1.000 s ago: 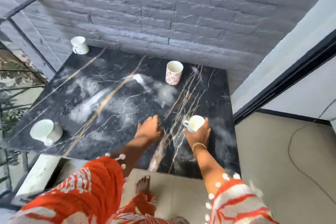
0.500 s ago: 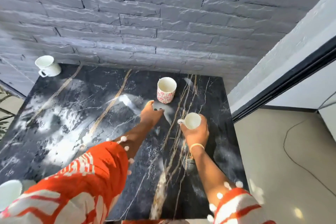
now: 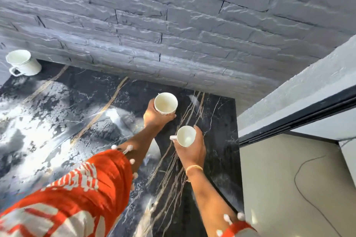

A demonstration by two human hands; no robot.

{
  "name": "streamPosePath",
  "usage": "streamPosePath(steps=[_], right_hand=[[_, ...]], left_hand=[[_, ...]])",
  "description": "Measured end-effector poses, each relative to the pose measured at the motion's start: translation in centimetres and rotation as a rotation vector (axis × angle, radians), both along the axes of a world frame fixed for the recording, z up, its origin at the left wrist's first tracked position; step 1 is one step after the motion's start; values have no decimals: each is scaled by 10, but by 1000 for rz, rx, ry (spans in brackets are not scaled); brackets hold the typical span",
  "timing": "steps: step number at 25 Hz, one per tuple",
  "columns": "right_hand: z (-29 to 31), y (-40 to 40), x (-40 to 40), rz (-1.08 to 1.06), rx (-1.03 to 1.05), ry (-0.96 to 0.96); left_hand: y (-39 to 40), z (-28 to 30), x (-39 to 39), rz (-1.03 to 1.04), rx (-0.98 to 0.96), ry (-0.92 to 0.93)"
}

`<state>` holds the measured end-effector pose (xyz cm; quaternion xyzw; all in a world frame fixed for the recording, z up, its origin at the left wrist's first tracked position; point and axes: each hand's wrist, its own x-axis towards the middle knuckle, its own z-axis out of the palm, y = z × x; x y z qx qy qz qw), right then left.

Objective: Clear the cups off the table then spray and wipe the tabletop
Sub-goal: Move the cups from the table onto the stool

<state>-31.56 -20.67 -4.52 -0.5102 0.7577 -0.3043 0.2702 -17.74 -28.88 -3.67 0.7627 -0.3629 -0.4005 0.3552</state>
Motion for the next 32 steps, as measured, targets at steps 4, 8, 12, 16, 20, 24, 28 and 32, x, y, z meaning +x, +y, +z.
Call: streamPosePath(steps=[4,8,12,16,20,24,28,32], right_hand=[[1,-10,-4,92,-8,10],[7,-5,4,168,14,-9],[20,24,24,271,23,16],[32,68,50,335,2,14],[36,140,93,348,-37,-6],[27,225,129,382,1,-70],[22,308,164,478,4,-59],[13,372,196,670,18,-45]], left_hand=[[11,4,2,21,-24,-70],[44,10,20,48,-39,-105],[95,22,53,77,-61,-95],[155,28,88,132,-134,-40],[236,36,130,147,-146,-17],[332,45,164,176,-114,-39],[435,41,201,262,-124,-54],[525,35,229,353,-82,-113]])
